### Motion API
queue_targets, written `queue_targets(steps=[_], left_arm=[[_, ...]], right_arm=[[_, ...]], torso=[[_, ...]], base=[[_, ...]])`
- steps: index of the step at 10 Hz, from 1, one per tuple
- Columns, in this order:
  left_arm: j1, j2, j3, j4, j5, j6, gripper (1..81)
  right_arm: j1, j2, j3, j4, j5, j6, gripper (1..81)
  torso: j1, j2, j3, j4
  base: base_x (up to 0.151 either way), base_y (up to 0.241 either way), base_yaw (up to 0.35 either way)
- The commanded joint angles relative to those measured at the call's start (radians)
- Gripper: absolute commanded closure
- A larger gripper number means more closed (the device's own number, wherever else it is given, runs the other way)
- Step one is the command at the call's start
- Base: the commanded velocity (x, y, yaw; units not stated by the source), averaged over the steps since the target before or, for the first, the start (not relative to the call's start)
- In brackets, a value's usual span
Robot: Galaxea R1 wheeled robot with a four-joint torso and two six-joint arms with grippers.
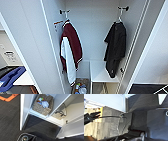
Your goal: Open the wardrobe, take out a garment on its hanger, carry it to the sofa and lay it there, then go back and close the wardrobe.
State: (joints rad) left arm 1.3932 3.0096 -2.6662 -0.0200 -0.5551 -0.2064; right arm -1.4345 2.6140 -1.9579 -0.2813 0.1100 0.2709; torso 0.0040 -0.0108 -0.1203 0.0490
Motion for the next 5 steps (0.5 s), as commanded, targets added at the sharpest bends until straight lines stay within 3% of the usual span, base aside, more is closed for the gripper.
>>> queue_targets(steps=[1, 2, 4, 5], left_arm=[[-0.015, -0.152, 0.272, 0.285, 0.315, -0.01, 1.0], [-0.007, -0.145, 0.272, 0.308, 0.353, -0.01, 1.0], [0.025, -0.144, 0.269, 0.344, 0.36, -0.01, 1.0], [0.039, -0.142, 0.258, 0.345, 0.36, -0.008, 1.0]], right_arm=[[0.054, 0.014, -0.018, 0.001, -0.046, -0.001, 1.0], [0.061, 0.02, -0.027, -0.009, -0.05, -0.001, 1.0], [0.08, 0.077, -0.141, -0.019, -0.068, -0.018, 1.0], [0.106, 0.111, -0.186, -0.053, -0.143, -0.022, 1.0]], torso=[[0.0, 0.0, 0.0, 0.0], [0.0, 0.0, 0.0, 0.0], [0.0, 0.0, 0.0, 0.0], [0.0, 0.0, 0.0, 0.0]], base=[[0.0, 0.0, 0.0], [0.0, 0.0, 0.0], [0.0, 0.0, 0.0], [0.0, 0.0, 0.0]])
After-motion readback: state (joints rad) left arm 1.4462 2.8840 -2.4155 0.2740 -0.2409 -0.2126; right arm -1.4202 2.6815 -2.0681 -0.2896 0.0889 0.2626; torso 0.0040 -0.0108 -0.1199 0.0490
